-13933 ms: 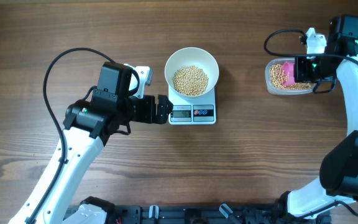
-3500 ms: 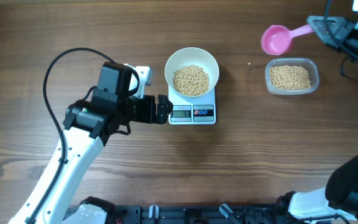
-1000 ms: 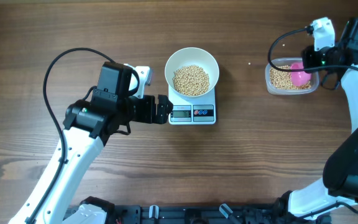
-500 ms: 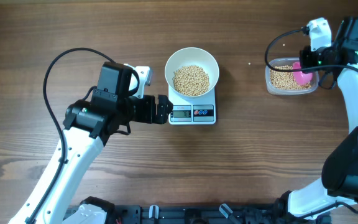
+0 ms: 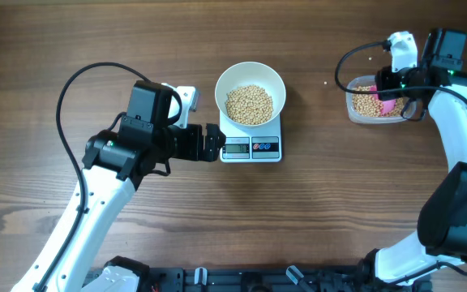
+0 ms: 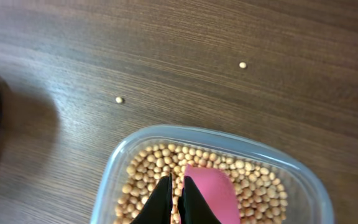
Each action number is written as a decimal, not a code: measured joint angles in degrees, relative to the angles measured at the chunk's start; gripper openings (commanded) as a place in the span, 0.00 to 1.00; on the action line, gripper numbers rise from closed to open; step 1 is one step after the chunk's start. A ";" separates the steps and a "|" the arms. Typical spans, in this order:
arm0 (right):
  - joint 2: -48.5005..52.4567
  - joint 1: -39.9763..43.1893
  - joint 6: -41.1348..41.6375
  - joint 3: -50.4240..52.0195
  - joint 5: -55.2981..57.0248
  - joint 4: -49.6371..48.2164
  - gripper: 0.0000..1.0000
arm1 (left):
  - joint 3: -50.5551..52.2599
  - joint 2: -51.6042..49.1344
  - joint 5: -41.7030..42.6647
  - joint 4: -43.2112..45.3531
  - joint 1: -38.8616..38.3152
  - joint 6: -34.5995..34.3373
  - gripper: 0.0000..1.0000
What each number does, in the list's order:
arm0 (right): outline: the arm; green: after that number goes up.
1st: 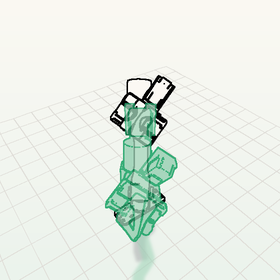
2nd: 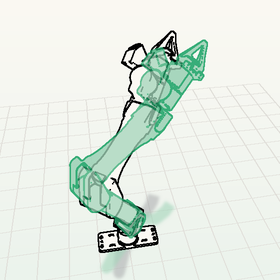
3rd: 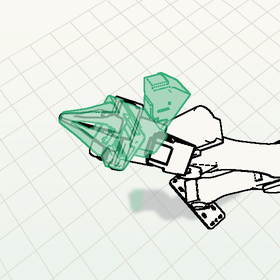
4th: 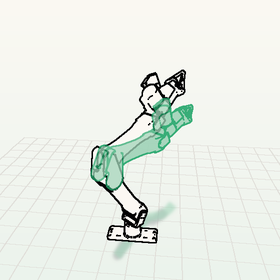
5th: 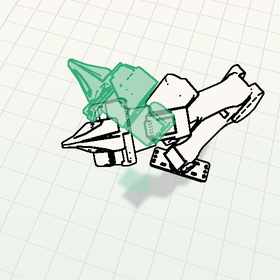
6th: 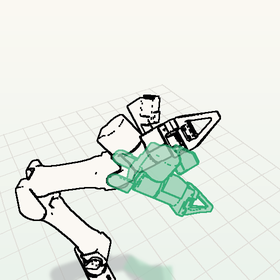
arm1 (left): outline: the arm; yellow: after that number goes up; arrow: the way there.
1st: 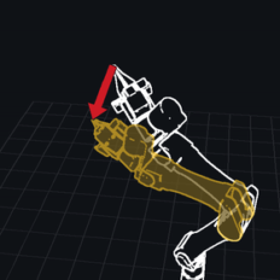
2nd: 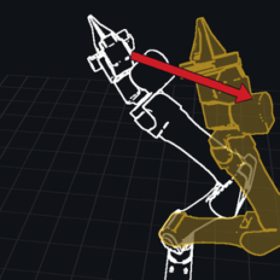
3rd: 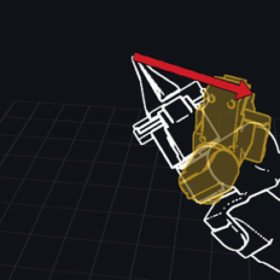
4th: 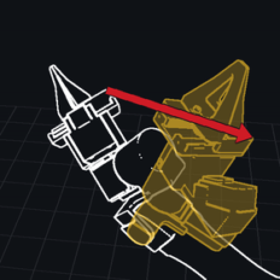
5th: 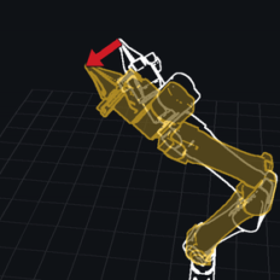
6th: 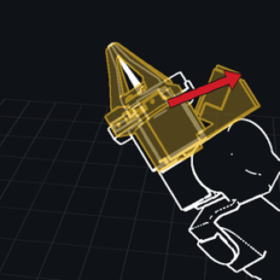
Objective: Scoop item into bowl and weigh 150g on scale
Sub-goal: 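Drag the pink scoop through the soybeans to fill it, then lift the filled pink scoop up and left out of the tub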
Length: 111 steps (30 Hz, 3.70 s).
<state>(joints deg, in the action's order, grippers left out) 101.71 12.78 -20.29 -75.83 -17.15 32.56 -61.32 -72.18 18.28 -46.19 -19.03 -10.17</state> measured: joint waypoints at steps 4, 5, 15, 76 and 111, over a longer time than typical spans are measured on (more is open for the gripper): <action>0.00 0.00 3.72 0.00 -2.80 0.68 0.04 | 0.00 0.00 0.00 0.00 0.00 0.00 1.00; 0.00 0.00 4.09 0.00 -3.50 0.90 0.04 | 0.00 0.00 0.00 0.00 0.00 0.00 1.00; 0.00 0.00 6.62 0.00 -6.36 2.27 0.04 | 0.00 0.00 0.00 0.00 0.00 0.00 1.00; 6.95 18.51 27.80 0.07 -30.97 0.68 0.04 | 0.00 0.00 0.00 0.00 0.00 0.00 1.00; 6.95 26.58 32.09 0.07 -58.47 1.14 0.04 | 0.00 0.00 0.00 0.00 0.00 0.00 1.00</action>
<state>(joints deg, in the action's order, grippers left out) 108.66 39.35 11.79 -75.77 -75.61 33.69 -61.32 -72.18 18.28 -46.19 -19.03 -10.17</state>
